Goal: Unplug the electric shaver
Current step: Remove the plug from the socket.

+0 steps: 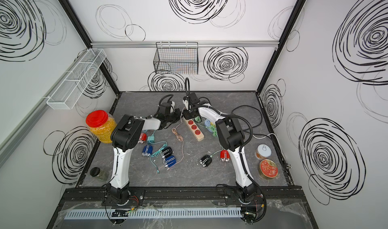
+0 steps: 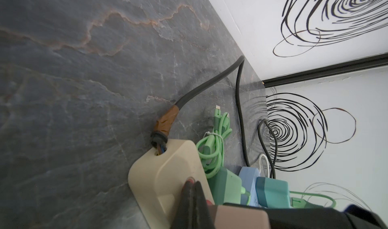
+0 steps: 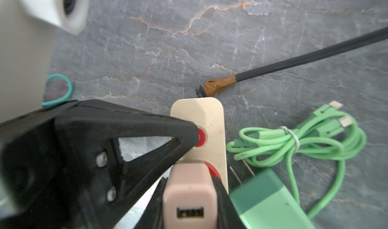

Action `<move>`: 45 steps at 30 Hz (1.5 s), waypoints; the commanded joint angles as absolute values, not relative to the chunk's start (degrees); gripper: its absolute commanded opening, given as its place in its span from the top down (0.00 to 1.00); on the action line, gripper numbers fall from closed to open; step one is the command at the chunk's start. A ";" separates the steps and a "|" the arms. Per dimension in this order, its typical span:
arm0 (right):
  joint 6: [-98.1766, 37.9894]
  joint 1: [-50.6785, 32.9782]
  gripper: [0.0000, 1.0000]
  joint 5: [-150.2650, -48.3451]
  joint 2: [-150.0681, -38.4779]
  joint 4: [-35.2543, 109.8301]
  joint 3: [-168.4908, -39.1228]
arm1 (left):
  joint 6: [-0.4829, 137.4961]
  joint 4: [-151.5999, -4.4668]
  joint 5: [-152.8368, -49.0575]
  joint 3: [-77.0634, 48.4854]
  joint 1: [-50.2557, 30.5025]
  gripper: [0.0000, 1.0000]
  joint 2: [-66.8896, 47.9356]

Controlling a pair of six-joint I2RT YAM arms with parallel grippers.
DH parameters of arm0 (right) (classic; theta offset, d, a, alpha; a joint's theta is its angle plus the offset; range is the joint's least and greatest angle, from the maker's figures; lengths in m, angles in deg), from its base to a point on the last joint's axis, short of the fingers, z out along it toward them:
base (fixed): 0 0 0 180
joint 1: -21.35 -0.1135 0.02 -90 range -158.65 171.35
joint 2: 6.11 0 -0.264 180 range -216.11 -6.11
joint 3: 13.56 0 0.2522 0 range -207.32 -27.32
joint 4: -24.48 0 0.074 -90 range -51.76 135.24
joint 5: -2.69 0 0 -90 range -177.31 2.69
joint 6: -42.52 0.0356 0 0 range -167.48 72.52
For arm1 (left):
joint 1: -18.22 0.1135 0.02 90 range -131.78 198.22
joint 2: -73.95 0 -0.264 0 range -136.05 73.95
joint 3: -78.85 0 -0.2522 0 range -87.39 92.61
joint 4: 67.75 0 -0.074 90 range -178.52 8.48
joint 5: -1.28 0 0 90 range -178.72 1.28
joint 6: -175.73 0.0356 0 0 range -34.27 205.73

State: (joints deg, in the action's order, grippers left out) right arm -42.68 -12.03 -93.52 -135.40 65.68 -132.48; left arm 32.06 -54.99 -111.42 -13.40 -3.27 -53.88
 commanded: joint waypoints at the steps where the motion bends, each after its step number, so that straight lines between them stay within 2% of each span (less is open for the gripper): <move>1: -45.24 -14.90 0.84 -81.94 -133.93 67.13 -138.96 | 32.15 -73.09 -113.50 -18.16 -5.87 1.00 -58.58; 6: -46.93 -17.12 0.84 -76.32 -135.16 69.16 -142.31 | 32.86 -74.74 -112.61 -17.87 -6.08 1.00 -58.14; 10: -47.14 -17.51 0.83 -76.76 -135.04 69.42 -144.21 | 33.23 -76.32 -112.10 -16.76 -6.34 1.00 -58.37; 18: -44.26 -13.74 0.83 -88.84 -133.81 68.30 -144.09 | 33.78 -77.46 -111.92 -15.87 -6.41 1.00 -58.67; 30: -44.52 -13.41 0.83 -84.55 -133.56 65.61 -146.15 | 34.77 -80.17 -110.31 -14.36 -7.08 1.00 -58.68; 35: -48.95 -14.59 0.83 -82.38 -134.59 65.53 -148.18 | 35.55 -81.94 -109.33 -13.24 -7.39 1.00 -58.75; 38: -44.39 -10.44 0.83 -99.28 -135.80 68.61 -152.19 | 35.54 -81.78 -109.42 -13.37 -7.40 1.00 -58.72; 40: -42.41 -8.49 0.83 -103.91 -136.11 68.22 -152.05 | 35.25 -81.41 -109.85 -13.54 -7.23 1.00 -58.84; 45: -45.81 -11.01 0.83 -92.23 -138.02 72.48 -153.47 | 33.73 -78.36 -111.60 -15.00 -6.74 1.00 -59.03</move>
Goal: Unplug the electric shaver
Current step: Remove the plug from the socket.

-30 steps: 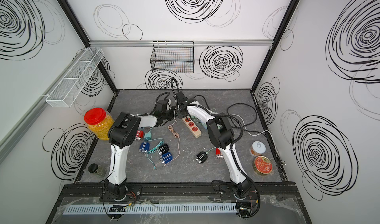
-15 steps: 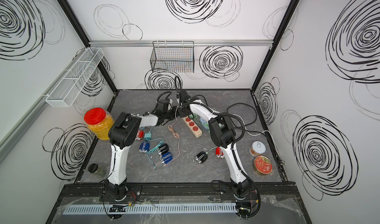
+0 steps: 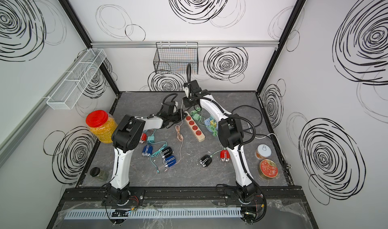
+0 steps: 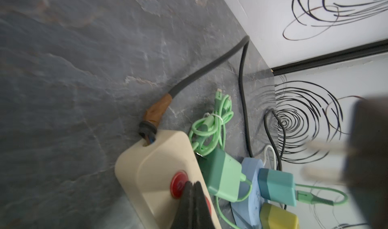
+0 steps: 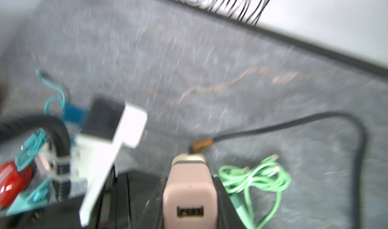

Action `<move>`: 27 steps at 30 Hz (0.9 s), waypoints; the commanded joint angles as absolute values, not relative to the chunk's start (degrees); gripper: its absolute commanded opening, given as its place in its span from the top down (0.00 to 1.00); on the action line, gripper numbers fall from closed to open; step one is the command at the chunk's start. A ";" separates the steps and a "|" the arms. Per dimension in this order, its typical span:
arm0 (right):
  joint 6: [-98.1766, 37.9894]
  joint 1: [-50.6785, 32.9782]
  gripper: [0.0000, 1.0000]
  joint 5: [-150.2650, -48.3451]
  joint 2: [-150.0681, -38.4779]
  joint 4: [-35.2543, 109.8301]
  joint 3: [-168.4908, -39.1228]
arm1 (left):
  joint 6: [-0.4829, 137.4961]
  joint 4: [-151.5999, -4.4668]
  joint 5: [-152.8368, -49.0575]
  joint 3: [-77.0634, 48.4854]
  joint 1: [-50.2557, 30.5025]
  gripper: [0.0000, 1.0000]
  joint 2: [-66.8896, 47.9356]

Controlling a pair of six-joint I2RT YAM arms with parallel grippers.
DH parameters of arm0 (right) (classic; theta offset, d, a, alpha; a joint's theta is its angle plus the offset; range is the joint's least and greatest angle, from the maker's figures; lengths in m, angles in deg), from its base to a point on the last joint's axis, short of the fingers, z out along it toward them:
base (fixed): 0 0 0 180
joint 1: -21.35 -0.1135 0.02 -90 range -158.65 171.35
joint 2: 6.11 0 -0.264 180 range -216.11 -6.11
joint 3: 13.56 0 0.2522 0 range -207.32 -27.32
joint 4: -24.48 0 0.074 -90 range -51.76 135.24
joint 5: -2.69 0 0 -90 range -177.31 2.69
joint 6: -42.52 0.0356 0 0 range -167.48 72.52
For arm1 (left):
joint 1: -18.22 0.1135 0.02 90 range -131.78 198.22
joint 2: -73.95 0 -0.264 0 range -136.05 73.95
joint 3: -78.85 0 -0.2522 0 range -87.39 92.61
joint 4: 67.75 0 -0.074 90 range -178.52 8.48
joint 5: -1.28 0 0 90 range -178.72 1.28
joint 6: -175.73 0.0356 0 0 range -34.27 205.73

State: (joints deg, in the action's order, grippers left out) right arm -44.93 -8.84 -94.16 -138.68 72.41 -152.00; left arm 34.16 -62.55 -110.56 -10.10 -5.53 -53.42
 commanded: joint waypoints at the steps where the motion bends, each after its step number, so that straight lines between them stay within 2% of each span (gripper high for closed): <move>1: -46.28 -11.19 0.83 -92.45 -138.03 72.52 -153.06 | 33.23 -77.55 -111.78 -15.41 -6.65 1.00 -58.95; 6: -44.36 -11.61 0.83 -88.02 -136.63 74.92 -152.90 | 27.46 -64.17 -116.48 -20.04 -6.41 1.00 -56.07; 10: -42.03 -11.49 0.83 -86.38 -133.96 77.94 -152.51 | 25.63 -59.51 -117.13 -22.05 -5.06 1.00 -50.38; 11: -41.66 -11.80 0.83 -85.53 -132.95 78.36 -151.64 | 25.26 -59.13 -117.19 -22.26 -4.53 0.93 -48.89; 13: -41.50 -12.67 0.83 -84.76 -130.32 77.58 -148.23 | 25.71 -61.02 -116.02 -22.74 -3.28 0.88 -45.80; 17: -41.84 -14.00 0.83 -89.08 -125.76 72.67 -139.32 | 25.98 -64.44 -111.82 -27.24 0.18 0.78 -37.87; 21: -41.81 -14.28 0.83 -96.22 -125.07 67.99 -134.38 | 27.42 -66.19 -109.16 -31.43 3.03 0.76 -29.59; 27: -39.83 -15.19 0.82 -105.96 -132.08 66.66 -139.30 | 30.45 -68.77 -108.30 -35.24 6.04 0.73 -20.51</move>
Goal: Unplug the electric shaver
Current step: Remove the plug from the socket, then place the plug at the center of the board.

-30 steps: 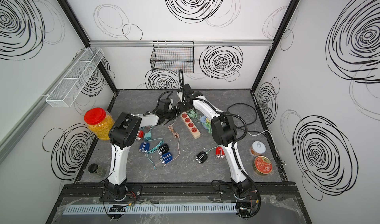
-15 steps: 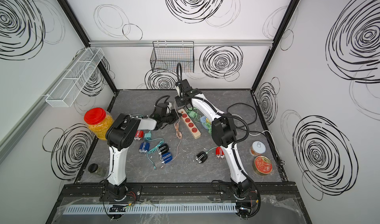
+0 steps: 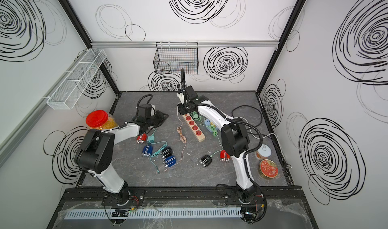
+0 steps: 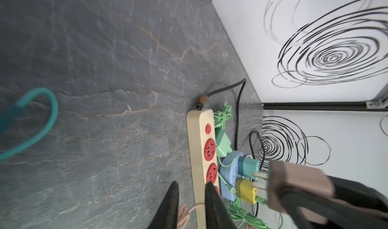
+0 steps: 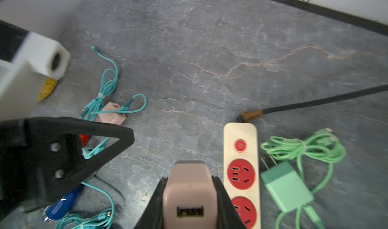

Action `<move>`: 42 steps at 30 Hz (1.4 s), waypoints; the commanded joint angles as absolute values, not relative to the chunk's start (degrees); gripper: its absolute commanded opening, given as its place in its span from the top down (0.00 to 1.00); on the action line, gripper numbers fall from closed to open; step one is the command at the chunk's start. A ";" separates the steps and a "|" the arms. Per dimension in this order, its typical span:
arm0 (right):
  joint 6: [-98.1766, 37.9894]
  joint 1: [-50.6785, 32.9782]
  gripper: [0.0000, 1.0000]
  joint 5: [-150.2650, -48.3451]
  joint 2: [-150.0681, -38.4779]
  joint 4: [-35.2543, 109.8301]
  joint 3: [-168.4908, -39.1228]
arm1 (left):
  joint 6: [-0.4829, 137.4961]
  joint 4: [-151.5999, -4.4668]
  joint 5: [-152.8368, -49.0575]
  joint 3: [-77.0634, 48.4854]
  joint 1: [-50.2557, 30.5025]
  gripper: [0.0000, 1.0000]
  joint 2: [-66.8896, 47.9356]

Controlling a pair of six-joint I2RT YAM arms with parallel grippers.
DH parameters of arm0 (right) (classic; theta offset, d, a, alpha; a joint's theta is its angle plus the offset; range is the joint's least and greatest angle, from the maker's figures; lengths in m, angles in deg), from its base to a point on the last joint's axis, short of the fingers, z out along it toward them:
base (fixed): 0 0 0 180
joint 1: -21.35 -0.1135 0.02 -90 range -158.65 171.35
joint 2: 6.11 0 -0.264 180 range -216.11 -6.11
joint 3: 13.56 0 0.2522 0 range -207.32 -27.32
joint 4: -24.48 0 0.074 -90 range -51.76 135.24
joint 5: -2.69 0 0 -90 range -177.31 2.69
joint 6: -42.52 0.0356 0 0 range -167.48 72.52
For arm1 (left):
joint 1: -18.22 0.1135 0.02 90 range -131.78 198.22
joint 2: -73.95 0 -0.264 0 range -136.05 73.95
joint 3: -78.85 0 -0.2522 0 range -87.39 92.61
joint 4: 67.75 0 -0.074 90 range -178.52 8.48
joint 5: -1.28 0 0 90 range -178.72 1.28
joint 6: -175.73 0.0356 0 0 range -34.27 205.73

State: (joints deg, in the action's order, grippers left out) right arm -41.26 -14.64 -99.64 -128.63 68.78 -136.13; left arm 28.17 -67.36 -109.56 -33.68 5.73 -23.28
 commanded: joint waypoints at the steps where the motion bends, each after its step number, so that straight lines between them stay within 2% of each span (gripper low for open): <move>1: -39.26 -15.43 0.82 -107.18 -134.12 67.48 -141.69 | 31.35 -69.62 -108.42 -35.41 6.09 0.73 -19.30; 6: -35.86 -16.31 0.82 -113.57 -144.69 70.73 -154.06 | 34.84 -72.78 -107.52 -36.91 6.05 0.71 -14.13; 8: -34.61 -16.59 0.82 -114.89 -148.21 71.45 -158.06 | 35.96 -73.65 -106.96 -37.69 6.01 0.67 -12.44; 13: -31.20 -15.52 0.82 -115.57 -151.59 69.97 -159.10 | 37.32 -74.78 -106.52 -40.08 5.57 0.37 -8.61; 15: -29.84 -14.67 0.82 -118.23 -152.67 69.06 -158.63 | 37.90 -74.97 -106.28 -41.03 5.26 0.31 -7.34; 23: -27.20 -15.37 0.82 -121.85 -156.08 67.38 -158.66 | 38.92 -76.11 -106.21 -42.64 4.78 0.25 -4.78; 26: -27.00 -15.82 0.81 -121.15 -157.33 68.59 -160.29 | 39.16 -76.50 -106.12 -42.83 4.60 0.19 -4.30; 29: -26.86 -15.38 0.74 -118.33 -157.96 70.74 -161.00 | 39.30 -76.97 -105.95 -43.01 4.62 0.17 -3.63; 34: -27.48 -14.69 0.70 -117.02 -158.51 72.90 -160.65 | 39.67 -78.13 -105.59 -42.66 4.60 0.16 -2.47; 39: -28.26 -14.85 0.49 -115.99 -158.10 74.66 -160.65 | 39.67 -79.07 -104.93 -42.40 4.47 0.10 -1.99; 42: -28.56 -14.71 0.43 -114.99 -157.35 75.78 -160.49 | 39.76 -79.79 -103.67 -42.48 4.43 0.07 -1.55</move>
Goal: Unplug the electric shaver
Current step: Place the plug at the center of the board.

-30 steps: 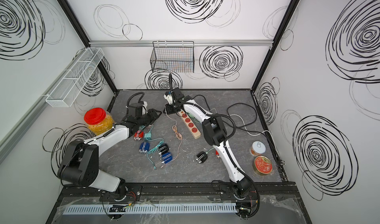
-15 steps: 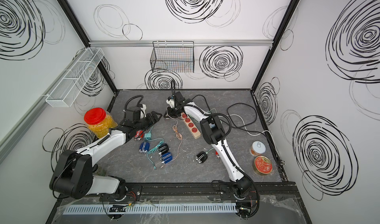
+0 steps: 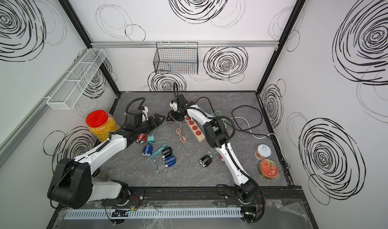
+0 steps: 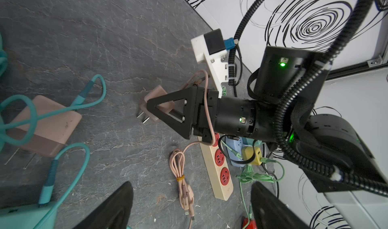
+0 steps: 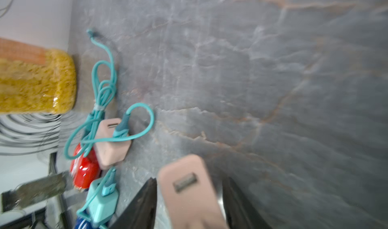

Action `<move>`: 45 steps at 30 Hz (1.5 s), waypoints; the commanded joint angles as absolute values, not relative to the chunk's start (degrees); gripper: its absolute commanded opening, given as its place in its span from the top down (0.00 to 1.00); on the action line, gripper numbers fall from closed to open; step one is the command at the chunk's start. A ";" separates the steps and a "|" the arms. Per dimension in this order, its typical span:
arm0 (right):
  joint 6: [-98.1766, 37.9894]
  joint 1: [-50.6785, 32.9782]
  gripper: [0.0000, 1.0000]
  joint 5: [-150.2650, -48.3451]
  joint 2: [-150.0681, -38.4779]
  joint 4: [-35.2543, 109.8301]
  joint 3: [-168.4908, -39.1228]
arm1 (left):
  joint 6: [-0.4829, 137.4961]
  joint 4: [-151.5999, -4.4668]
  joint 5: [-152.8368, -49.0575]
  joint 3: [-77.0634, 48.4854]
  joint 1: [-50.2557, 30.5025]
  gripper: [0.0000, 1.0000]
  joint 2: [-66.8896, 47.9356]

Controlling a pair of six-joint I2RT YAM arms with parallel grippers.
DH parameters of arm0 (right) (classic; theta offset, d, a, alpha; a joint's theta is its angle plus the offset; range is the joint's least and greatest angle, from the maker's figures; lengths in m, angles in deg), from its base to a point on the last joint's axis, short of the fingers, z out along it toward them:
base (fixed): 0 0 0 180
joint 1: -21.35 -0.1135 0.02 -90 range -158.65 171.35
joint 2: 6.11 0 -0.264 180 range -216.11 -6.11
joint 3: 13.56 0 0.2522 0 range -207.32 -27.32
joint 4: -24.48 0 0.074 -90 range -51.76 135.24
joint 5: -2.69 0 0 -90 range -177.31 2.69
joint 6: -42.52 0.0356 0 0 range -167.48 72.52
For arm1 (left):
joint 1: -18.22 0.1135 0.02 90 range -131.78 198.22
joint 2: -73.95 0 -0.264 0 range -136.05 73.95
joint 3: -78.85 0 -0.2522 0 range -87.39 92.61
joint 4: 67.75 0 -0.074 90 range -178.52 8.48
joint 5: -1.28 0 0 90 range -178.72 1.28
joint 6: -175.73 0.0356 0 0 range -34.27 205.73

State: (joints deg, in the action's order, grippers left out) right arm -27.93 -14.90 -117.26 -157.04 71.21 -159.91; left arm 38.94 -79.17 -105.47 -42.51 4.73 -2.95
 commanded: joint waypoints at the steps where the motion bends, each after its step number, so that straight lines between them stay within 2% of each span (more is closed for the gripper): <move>1: -28.87 -14.67 0.42 -114.49 -157.00 76.25 -160.47 | 39.85 -79.87 -103.57 -42.48 4.47 0.07 -1.59; 10: -31.17 -13.31 0.46 -108.47 -152.28 82.32 -160.32 | 39.67 -80.99 -102.15 -42.63 4.34 0.06 -0.53; 18: -36.34 -13.45 0.38 -107.03 -149.53 87.36 -159.59 | 40.46 -81.25 -101.68 -42.31 3.81 0.06 -1.56; 21: -37.15 -13.50 0.42 -110.38 -150.43 86.79 -159.94 | 40.16 -80.66 -101.51 -42.52 3.63 0.06 -1.80; 26: -39.28 -15.83 0.42 -118.56 -151.82 84.20 -161.86 | 40.37 -80.64 -101.39 -42.22 3.55 0.06 -2.07; 33: -39.66 -17.28 0.45 -120.47 -155.61 85.17 -169.69 | 41.21 -80.89 -101.01 -42.04 3.55 0.06 -3.19; 39: -41.58 -15.57 0.46 -112.82 -156.61 90.54 -169.41 | 42.22 -81.52 -100.63 -41.01 3.72 0.06 -4.56; 45: -46.25 -15.84 0.48 -111.81 -156.53 93.96 -168.47 | 41.87 -80.70 -100.77 -40.64 3.81 0.06 -6.10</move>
State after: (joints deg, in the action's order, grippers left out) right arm -42.83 -15.55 -113.06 -155.69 89.44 -168.57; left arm 41.17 -81.81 -101.47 -42.34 3.85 -5.29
